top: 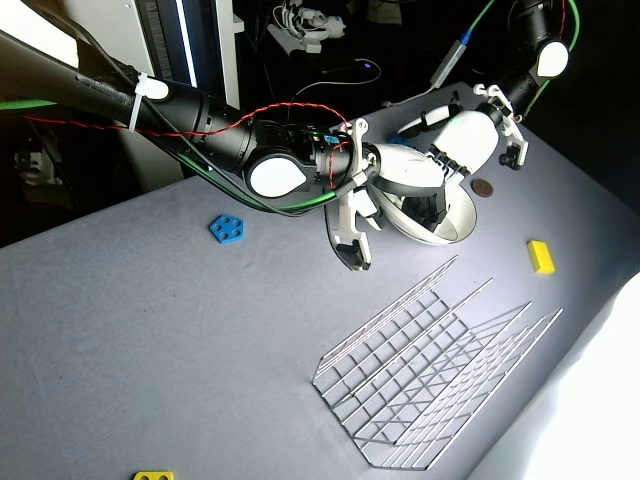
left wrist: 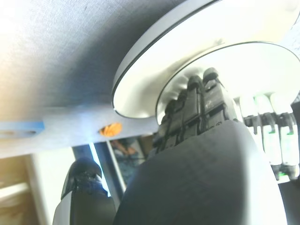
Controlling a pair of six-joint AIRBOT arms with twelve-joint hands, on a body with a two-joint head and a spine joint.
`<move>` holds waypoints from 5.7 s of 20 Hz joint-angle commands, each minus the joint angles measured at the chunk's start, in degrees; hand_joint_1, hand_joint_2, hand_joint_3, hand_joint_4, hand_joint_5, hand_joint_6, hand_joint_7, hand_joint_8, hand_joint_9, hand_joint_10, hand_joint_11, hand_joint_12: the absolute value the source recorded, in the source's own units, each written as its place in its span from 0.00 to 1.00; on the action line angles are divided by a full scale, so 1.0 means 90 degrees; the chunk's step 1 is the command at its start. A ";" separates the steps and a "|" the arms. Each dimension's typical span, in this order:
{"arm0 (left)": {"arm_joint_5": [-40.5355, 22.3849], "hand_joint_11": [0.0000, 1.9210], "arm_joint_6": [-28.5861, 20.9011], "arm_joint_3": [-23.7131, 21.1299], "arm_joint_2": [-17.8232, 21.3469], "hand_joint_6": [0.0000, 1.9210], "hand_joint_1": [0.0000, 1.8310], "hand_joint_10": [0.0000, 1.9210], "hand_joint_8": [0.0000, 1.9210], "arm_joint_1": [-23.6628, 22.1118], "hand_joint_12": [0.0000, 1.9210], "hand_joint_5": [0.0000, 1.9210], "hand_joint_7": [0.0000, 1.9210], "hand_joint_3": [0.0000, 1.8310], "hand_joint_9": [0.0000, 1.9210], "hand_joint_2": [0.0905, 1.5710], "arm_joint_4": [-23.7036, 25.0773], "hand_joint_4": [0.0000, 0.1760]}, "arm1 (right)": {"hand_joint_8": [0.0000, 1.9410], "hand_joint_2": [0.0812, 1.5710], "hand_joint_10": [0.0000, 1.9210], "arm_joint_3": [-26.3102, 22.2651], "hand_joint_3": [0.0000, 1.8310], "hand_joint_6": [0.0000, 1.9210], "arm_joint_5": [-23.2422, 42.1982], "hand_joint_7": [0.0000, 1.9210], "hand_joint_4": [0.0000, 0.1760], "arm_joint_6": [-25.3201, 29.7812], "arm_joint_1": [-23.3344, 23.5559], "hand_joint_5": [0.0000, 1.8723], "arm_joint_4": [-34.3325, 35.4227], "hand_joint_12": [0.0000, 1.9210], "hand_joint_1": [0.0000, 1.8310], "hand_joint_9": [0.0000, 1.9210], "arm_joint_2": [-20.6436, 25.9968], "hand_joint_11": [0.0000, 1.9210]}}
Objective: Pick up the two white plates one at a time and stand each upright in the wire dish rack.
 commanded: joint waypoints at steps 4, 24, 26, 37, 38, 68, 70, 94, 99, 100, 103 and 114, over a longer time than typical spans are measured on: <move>-0.0109 0.00 -0.0088 -0.0143 0.0366 0.00 0.00 0.00 0.00 -0.0409 0.00 0.00 0.00 0.00 0.00 0.65 -0.0633 0.00 | 0.28 0.63 0.39 -0.0066 0.00 0.38 0.0544 0.63 0.00 0.0099 0.0151 0.59 0.0107 0.36 0.77 0.62 0.0124 0.54; 0.0080 0.00 -0.0247 -0.0758 0.1746 0.00 0.00 0.00 0.00 -0.0933 0.00 0.00 0.00 0.00 0.00 0.65 -0.0751 0.00 | 0.28 0.62 0.37 -0.0998 0.00 0.37 -0.0465 0.63 0.00 0.2607 0.1639 0.59 0.0099 0.35 0.77 0.63 0.1209 0.55; 0.0119 0.00 -0.0189 -0.0756 0.1754 0.00 0.00 0.00 0.00 -0.0885 0.00 0.00 0.00 0.00 0.00 0.66 -0.0751 0.00 | 0.25 0.62 0.36 -0.0998 0.00 0.33 -0.0494 0.65 0.00 0.3135 0.1796 0.61 0.0098 0.35 0.77 0.64 0.1284 0.55; 0.0289 0.00 -0.0191 -0.0765 0.1709 0.00 0.00 0.00 0.00 -0.0880 0.00 0.00 0.00 0.00 0.00 0.67 -0.0750 0.00 | 0.26 0.62 0.37 -0.0959 0.00 0.35 -0.0626 0.65 0.00 0.4899 0.2479 0.60 0.0074 0.34 0.77 0.63 0.1365 0.55; 0.0289 0.00 -0.0215 -0.0766 0.1705 0.00 0.00 0.00 0.00 -0.0880 0.00 0.00 0.00 0.00 0.00 0.67 -0.0750 0.00 | 0.26 0.62 0.38 -0.0910 0.00 0.36 -0.0597 0.64 0.00 0.5199 0.2548 0.60 0.0075 0.34 0.77 0.63 0.1367 0.55; 0.0777 0.00 -0.0248 -0.0273 0.0790 0.00 0.00 0.00 0.00 -0.0300 0.00 0.00 0.00 0.00 0.00 0.66 -0.0526 0.00 | 0.27 0.62 0.36 -0.0175 0.00 0.35 -0.0064 0.64 0.00 0.4899 0.2255 0.60 0.3913 0.37 0.77 0.63 0.2535 0.55; 0.0750 0.00 -0.0209 -0.0129 0.0727 0.00 0.00 0.00 0.00 -0.0208 0.00 0.00 0.00 0.00 0.00 0.66 -0.0504 0.00 | 0.28 0.62 0.39 -0.0062 0.00 0.35 -0.0062 0.63 0.00 0.4922 0.2173 0.60 0.4023 0.37 0.77 0.63 0.2541 0.54; 0.0776 0.00 -0.0134 0.0485 0.0463 0.00 0.00 0.00 0.00 0.0095 0.00 0.00 0.00 0.00 0.00 0.66 -0.0507 0.00 | 0.31 0.63 0.39 0.1043 0.00 0.37 -0.1232 0.62 0.00 0.5034 0.2030 0.59 0.4898 0.39 0.76 0.62 0.2381 0.53; 0.0790 0.00 -0.0116 0.0504 0.0452 0.00 0.00 0.00 0.00 0.0143 0.00 0.00 0.00 0.00 0.00 0.67 -0.0509 0.00 | 0.31 0.63 0.40 0.1351 0.00 0.38 -0.1303 0.62 0.00 0.5065 0.1852 0.58 0.4899 0.39 0.76 0.61 0.2178 0.53; 0.0802 0.00 -0.0103 0.0506 0.0447 0.00 0.00 0.00 0.00 0.0154 0.00 0.00 0.00 0.00 0.00 0.67 -0.0509 0.00 | 0.31 0.63 0.40 0.1404 0.00 0.39 -0.1302 0.62 0.00 0.5071 0.1790 0.58 0.4899 0.39 0.76 0.61 0.2143 0.53; 0.0816 0.00 -0.0086 0.0517 0.0438 0.00 0.00 0.00 0.00 0.0157 0.00 0.00 0.00 0.00 0.00 0.67 -0.0510 0.00 | 0.33 0.64 0.41 0.1558 0.00 0.42 -0.1300 0.61 0.00 0.5142 0.1652 0.56 0.4899 0.41 0.76 0.61 0.2032 0.53; 0.0835 0.00 -0.0086 0.0645 0.0413 0.00 0.00 0.00 0.00 0.0068 0.00 0.00 0.00 0.00 0.00 0.66 -0.0547 0.00 | 0.43 0.69 0.30 0.1974 0.00 0.55 -0.1138 0.56 0.00 0.5306 0.1363 0.49 0.4900 0.44 0.69 0.53 0.1776 0.45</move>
